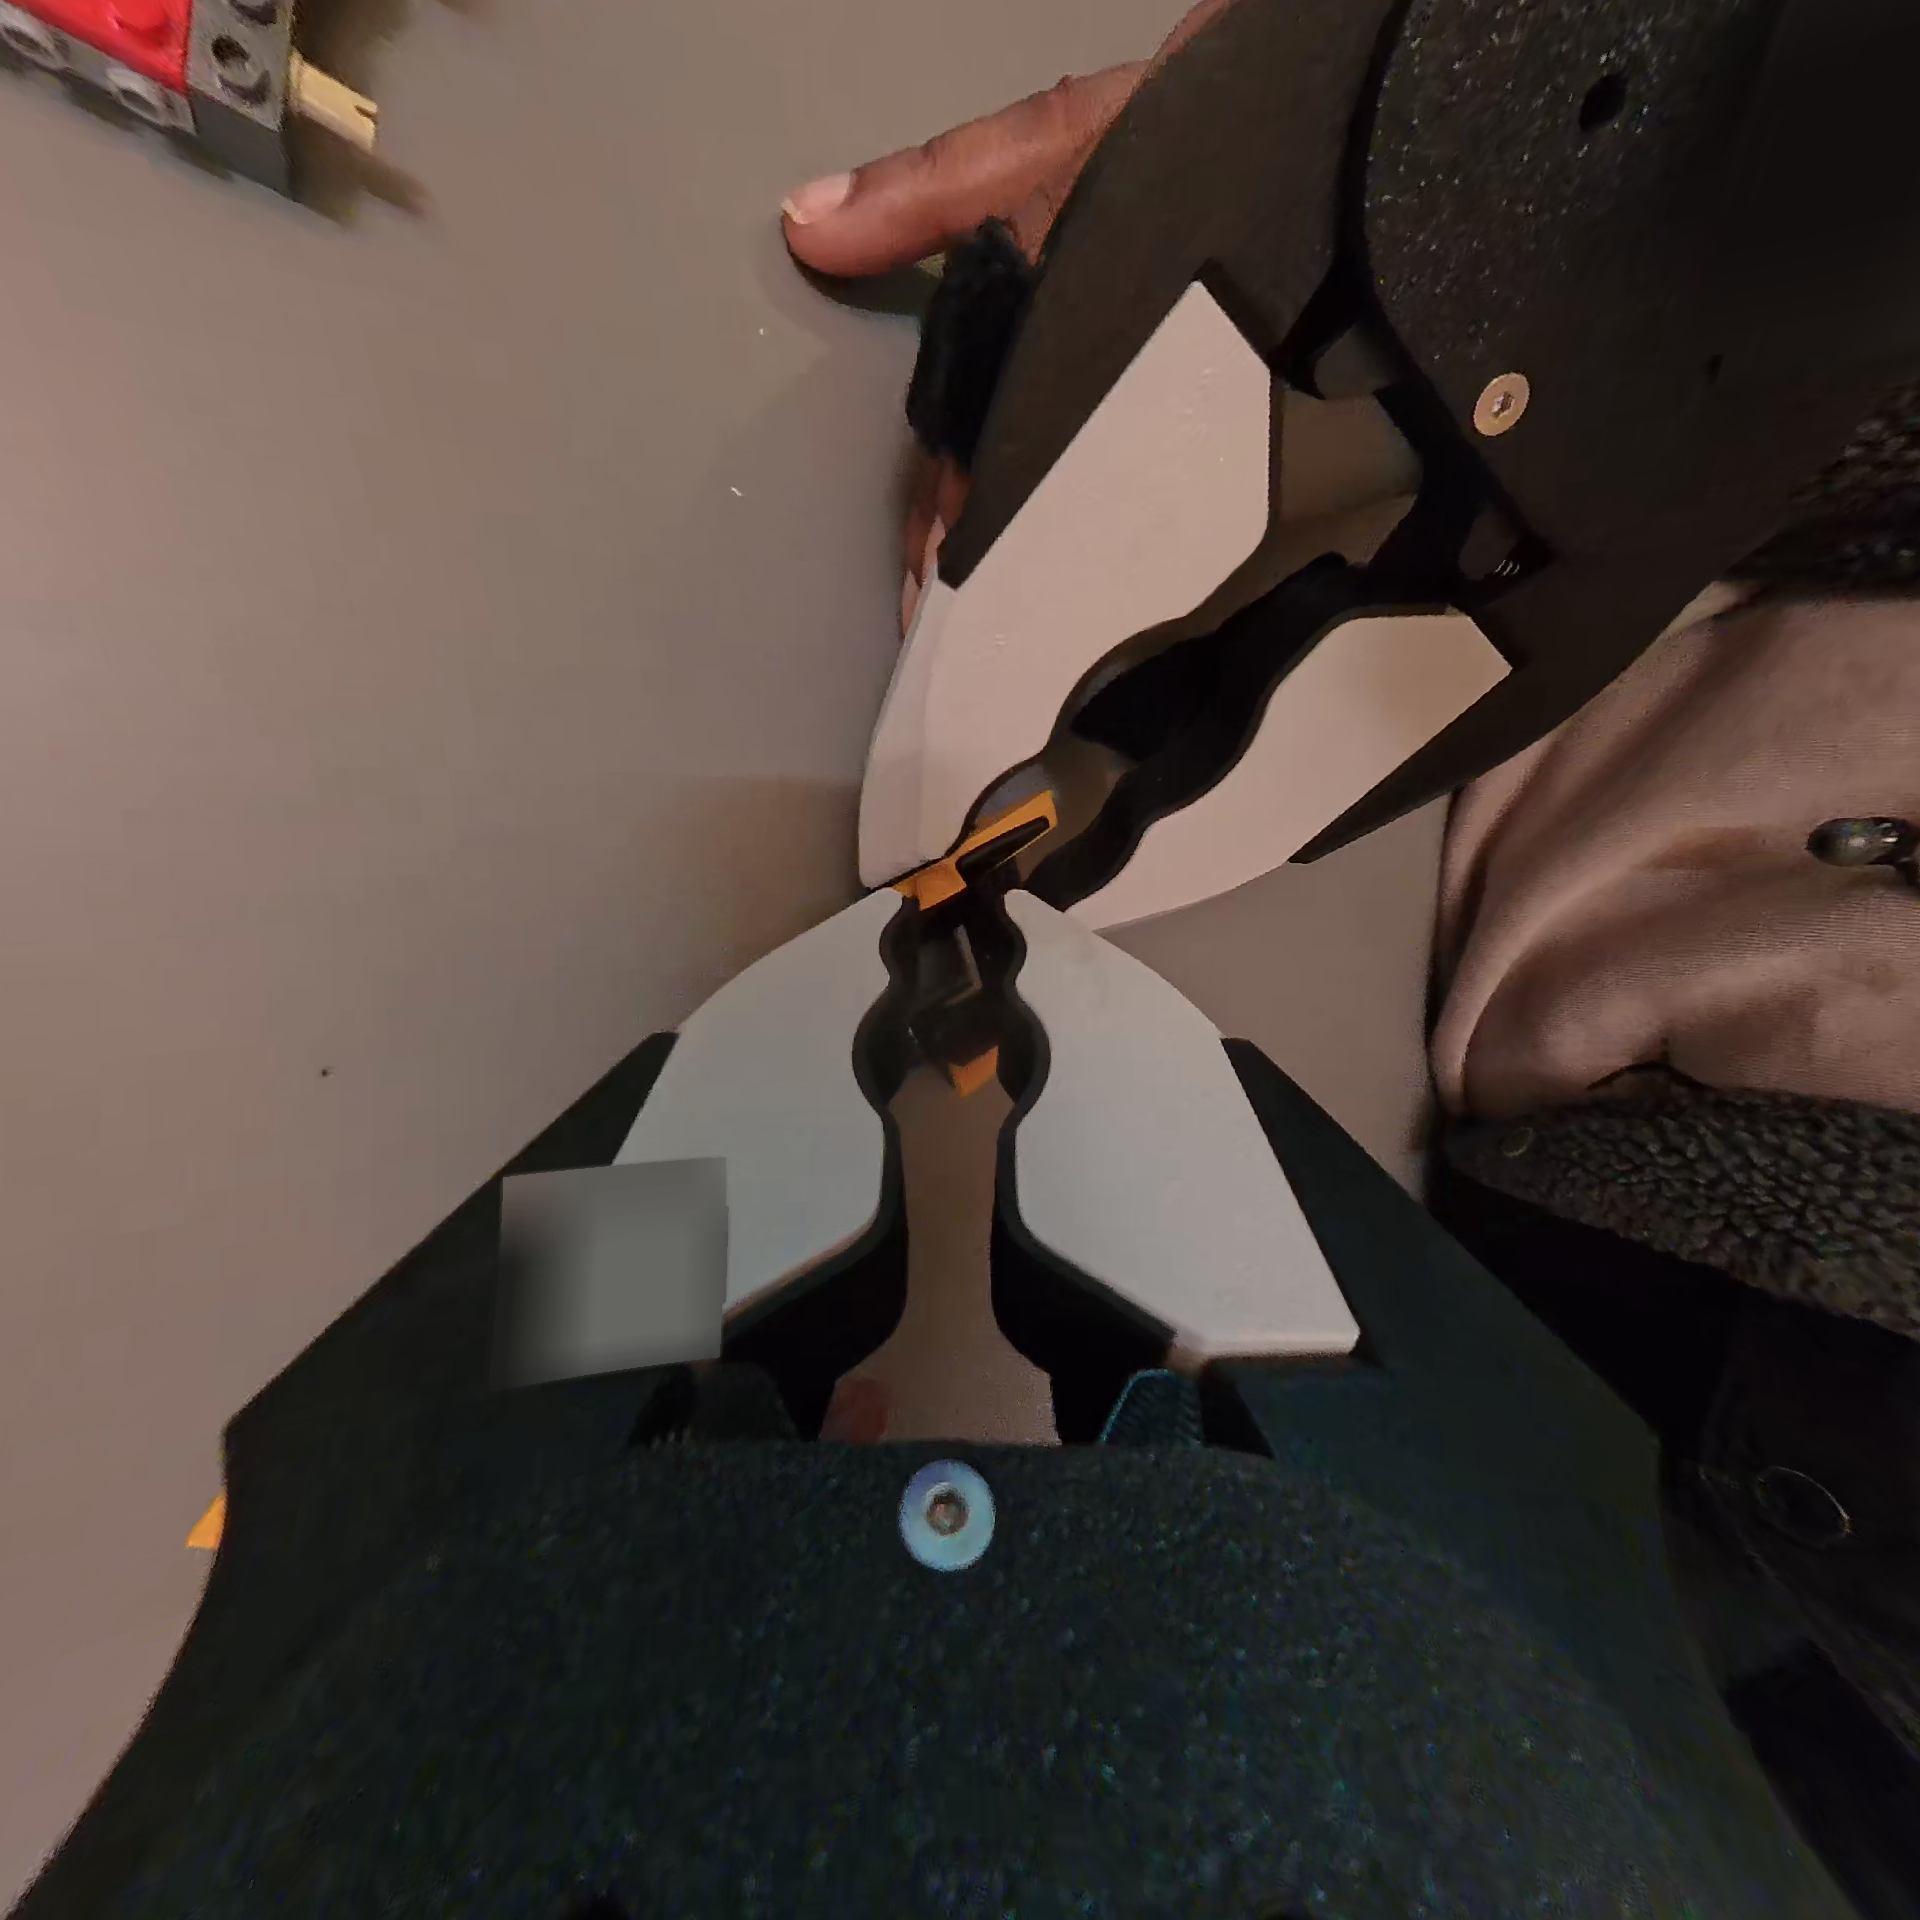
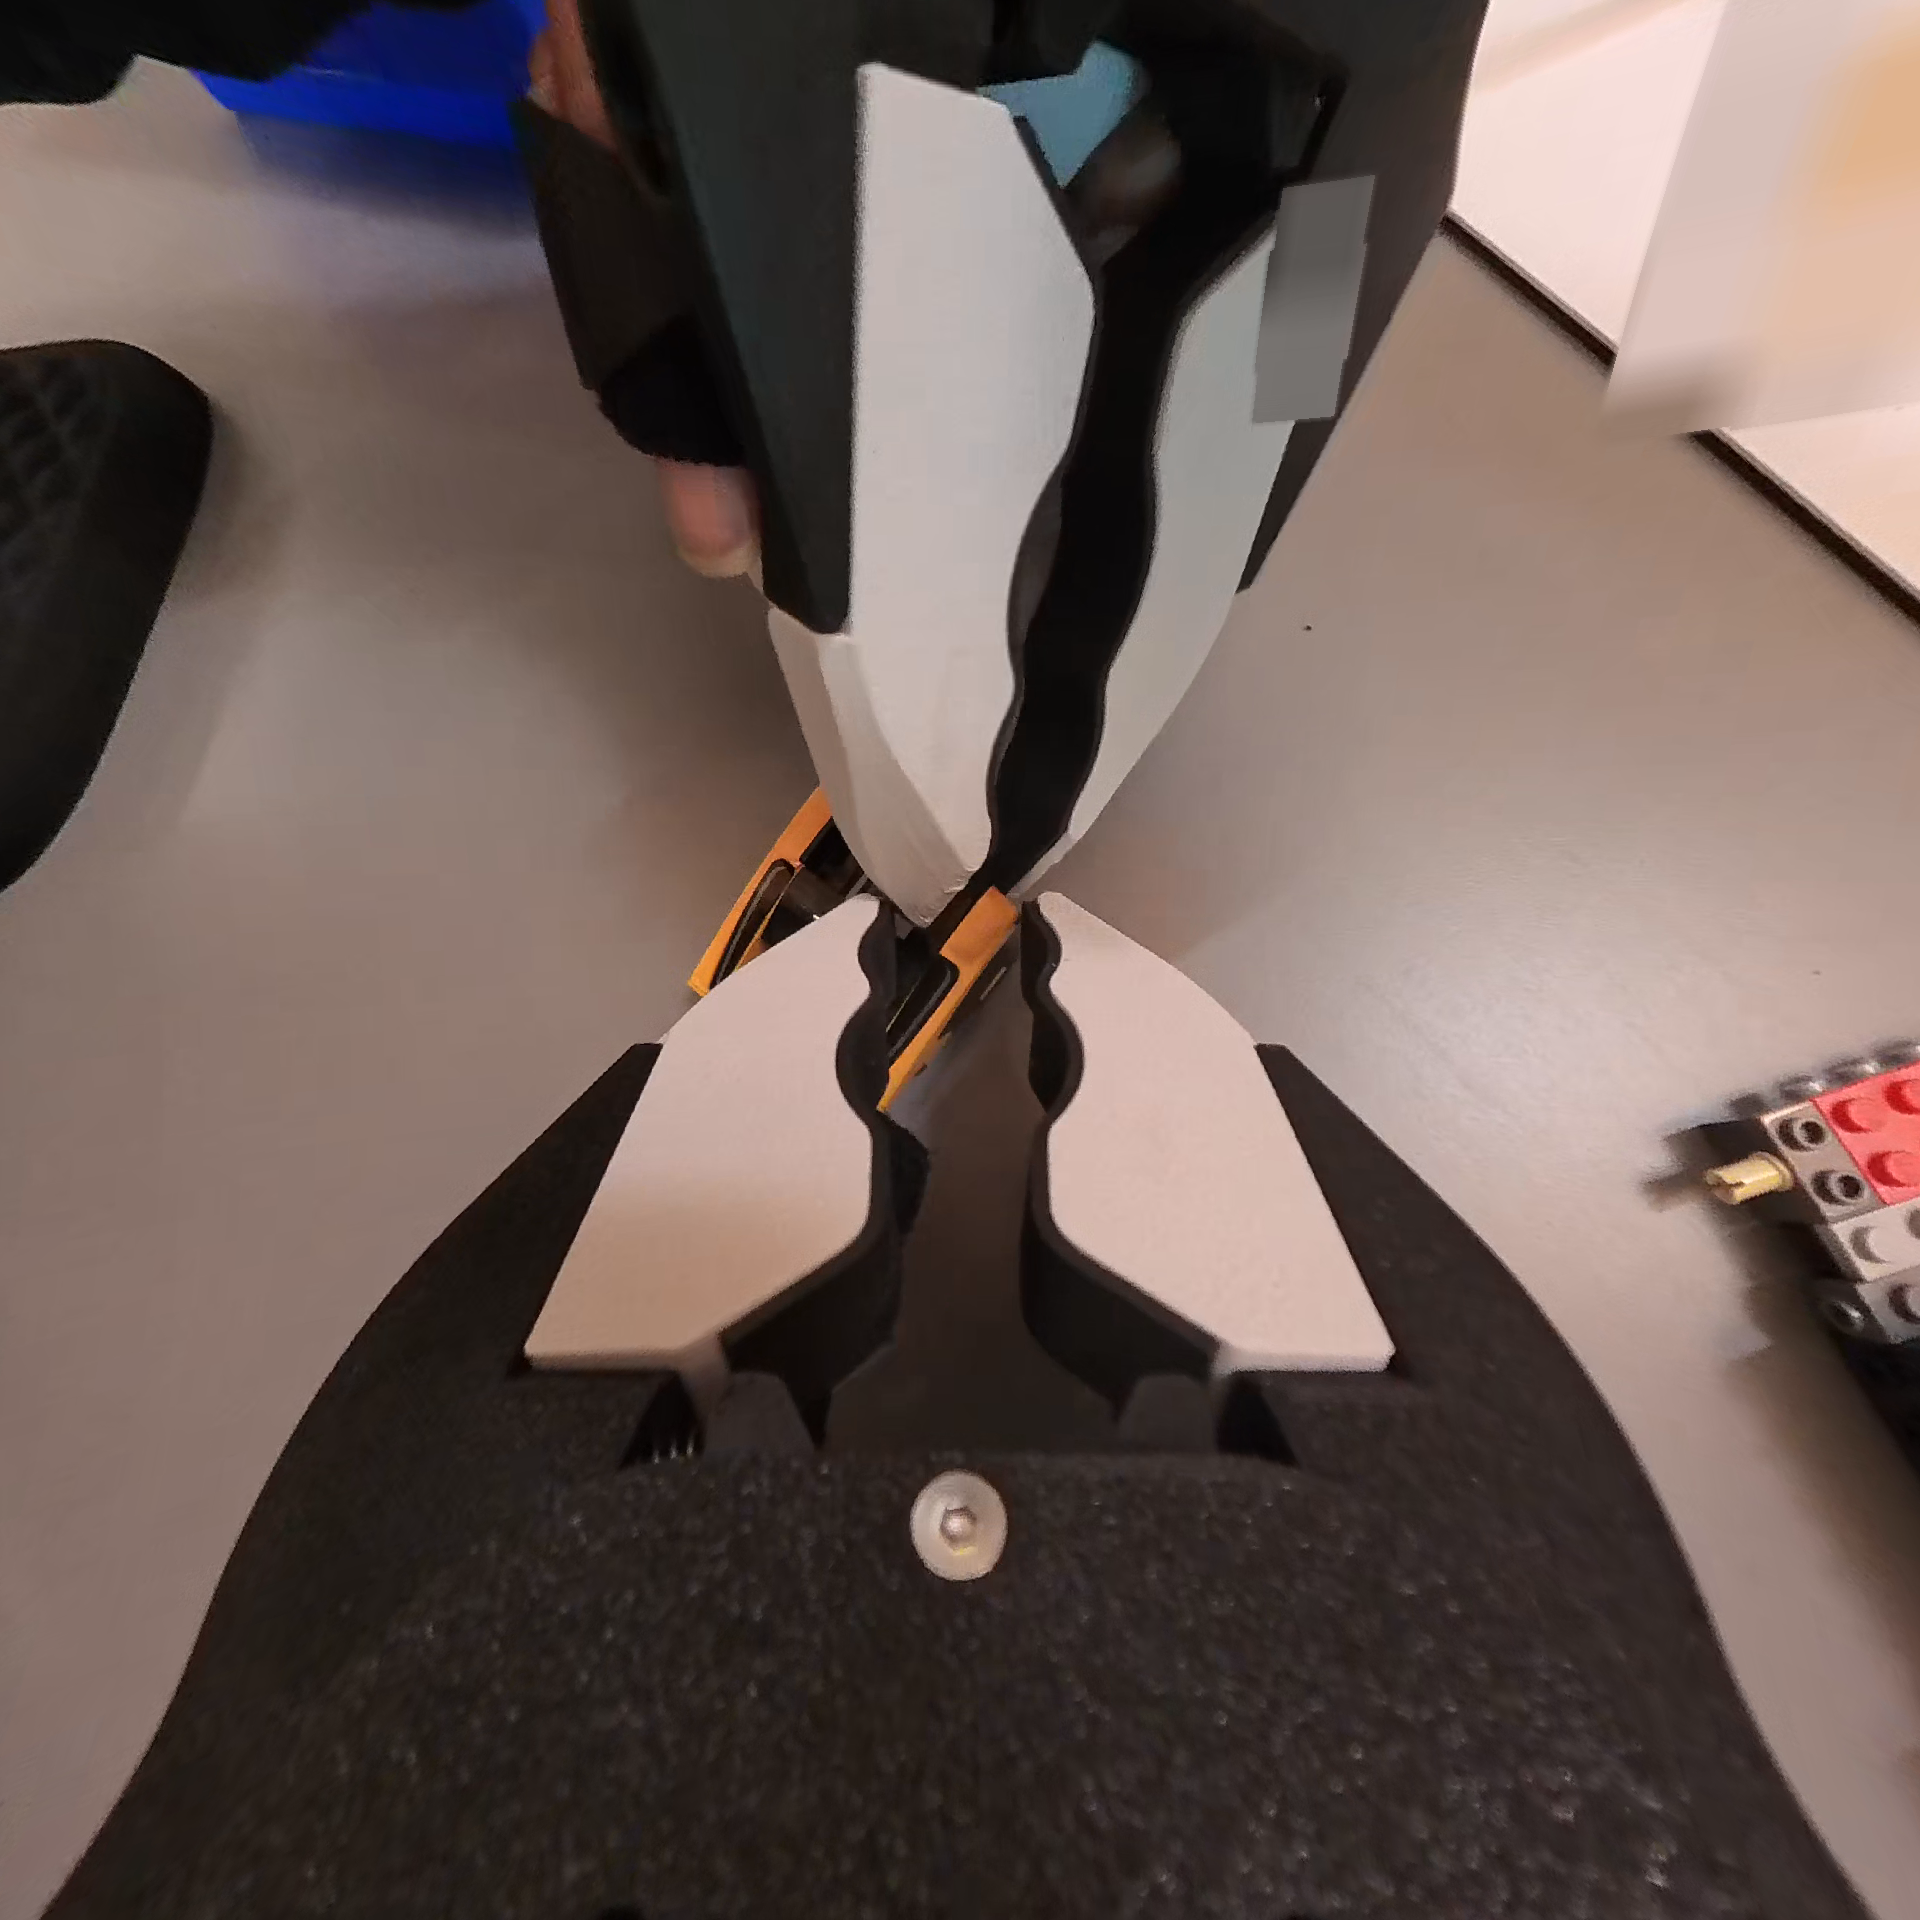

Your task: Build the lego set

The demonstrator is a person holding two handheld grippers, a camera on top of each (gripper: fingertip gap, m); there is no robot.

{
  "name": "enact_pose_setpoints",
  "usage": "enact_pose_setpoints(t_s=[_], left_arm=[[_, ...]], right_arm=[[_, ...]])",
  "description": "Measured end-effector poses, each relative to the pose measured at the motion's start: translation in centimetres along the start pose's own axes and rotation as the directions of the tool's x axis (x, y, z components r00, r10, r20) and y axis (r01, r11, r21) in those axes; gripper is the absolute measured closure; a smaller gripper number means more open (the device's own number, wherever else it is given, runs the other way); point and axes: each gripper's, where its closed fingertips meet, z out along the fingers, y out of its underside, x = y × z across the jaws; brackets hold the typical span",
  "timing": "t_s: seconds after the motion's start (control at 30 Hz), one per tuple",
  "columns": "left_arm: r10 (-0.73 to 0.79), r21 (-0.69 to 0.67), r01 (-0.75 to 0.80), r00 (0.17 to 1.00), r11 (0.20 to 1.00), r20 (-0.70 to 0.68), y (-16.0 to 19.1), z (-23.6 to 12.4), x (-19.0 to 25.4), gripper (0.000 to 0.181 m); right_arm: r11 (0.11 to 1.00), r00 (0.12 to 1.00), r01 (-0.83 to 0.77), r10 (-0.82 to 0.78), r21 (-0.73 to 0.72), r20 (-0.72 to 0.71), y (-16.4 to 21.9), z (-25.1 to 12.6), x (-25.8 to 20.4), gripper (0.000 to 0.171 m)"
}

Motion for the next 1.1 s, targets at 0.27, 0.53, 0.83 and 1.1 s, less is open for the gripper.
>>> enact_pose_setpoints(t_s=[0.27, 0.53, 0.83, 1.1], left_arm=[[0.026, 0.003, -0.027, 0.990, 1.000, 0.137, 0.9, -0.2, -0.6, 0.150], [0.010, 0.119, -0.029, 0.988, 0.992, 0.157, 1.7, -1.3, 0.3, 0.144], [-0.016, 0.273, -0.045, 0.976, 0.961, 0.215, 2.7, 0.3, 1.6, 0.137], [0.027, 0.316, -0.131, 0.949, 0.940, 0.314, 2.1, 1.8, 1.0, 0.132]], right_arm=[[0.999, 0.999, 0.040, -0.041, -0.021, -0.011, 0.5, 0.2, -0.1, 0.149], [0.994, 0.998, 0.052, -0.054, 0.091, 0.023, -1.2, -1.6, 0.0, 0.142], [0.980, 0.987, 0.163, -0.163, 0.118, -0.012, -0.6, -3.0, 1.9, 0.147], [0.970, 0.976, 0.217, -0.217, 0.111, -0.014, -0.3, -1.7, 1.3, 0.148]])
